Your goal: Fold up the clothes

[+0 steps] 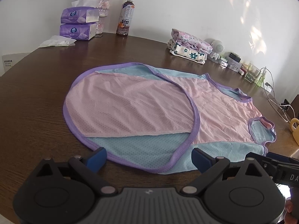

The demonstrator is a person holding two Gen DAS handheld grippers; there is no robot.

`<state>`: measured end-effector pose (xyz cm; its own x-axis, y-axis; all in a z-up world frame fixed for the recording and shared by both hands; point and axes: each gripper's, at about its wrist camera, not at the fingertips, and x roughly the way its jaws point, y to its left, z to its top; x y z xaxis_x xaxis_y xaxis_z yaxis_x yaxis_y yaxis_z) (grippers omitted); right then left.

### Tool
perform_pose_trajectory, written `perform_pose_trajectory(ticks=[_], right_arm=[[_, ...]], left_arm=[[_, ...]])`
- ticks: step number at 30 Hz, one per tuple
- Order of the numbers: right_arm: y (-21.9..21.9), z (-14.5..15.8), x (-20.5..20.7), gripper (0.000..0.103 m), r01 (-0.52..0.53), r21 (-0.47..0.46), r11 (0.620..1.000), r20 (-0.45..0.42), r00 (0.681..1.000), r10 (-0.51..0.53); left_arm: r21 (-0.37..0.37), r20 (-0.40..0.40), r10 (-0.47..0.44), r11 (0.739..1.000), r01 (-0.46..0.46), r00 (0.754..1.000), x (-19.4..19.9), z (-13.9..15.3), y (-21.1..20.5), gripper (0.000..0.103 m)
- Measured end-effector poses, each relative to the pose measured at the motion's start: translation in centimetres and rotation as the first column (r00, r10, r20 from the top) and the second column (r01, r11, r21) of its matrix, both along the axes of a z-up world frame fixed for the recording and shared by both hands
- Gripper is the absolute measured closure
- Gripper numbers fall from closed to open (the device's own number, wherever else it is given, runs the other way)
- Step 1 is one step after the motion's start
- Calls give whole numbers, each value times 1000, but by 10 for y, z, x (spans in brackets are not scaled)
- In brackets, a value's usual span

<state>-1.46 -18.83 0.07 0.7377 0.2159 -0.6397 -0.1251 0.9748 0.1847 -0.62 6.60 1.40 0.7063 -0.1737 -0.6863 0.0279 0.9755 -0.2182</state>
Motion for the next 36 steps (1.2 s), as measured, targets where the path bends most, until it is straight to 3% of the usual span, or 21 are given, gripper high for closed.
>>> perform_pose_trajectory(ticks=[36], right_arm=[[-8, -1, 6, 0, 20, -9, 1000, -35, 999, -20]], left_arm=[[54, 36, -38, 998, 36, 999, -1, 8, -6, 6]])
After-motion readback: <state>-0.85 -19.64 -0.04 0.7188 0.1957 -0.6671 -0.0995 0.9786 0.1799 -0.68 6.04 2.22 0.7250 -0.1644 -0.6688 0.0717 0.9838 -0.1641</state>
